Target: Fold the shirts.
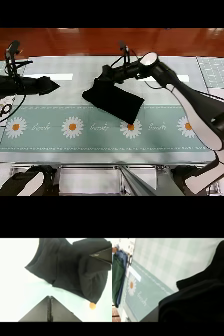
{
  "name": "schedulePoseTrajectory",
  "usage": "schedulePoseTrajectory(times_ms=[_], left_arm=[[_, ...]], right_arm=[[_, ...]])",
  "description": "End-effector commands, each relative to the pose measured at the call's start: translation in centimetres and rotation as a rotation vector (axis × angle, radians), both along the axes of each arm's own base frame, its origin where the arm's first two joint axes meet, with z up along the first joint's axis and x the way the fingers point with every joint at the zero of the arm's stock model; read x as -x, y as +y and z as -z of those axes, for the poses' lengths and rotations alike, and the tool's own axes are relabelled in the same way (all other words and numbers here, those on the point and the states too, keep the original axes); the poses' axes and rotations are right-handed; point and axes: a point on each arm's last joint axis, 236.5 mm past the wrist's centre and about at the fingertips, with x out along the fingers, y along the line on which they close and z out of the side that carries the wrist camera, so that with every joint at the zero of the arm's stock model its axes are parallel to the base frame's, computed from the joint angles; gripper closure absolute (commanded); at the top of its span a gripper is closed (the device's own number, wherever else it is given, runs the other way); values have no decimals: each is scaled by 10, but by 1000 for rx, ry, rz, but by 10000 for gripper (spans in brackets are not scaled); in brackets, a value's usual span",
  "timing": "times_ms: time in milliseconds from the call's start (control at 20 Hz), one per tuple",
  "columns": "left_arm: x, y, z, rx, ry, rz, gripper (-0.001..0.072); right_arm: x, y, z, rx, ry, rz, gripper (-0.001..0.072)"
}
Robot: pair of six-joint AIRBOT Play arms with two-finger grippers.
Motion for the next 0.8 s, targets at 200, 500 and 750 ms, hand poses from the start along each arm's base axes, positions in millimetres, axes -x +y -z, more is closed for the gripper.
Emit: schedulePoseTrajectory(times_ms=[200,500,750], left_arm=[[13,-5,34,30,58,-22,686],[2,3,45,48,34,-94,686],[-15,58,11,113,-2,-276,686]], right_arm=[[-35,8,22,-11,-41,133,689],[3,15,23,-51,85,-7,319],[37,-65,-46,-60,180,-135,320]])
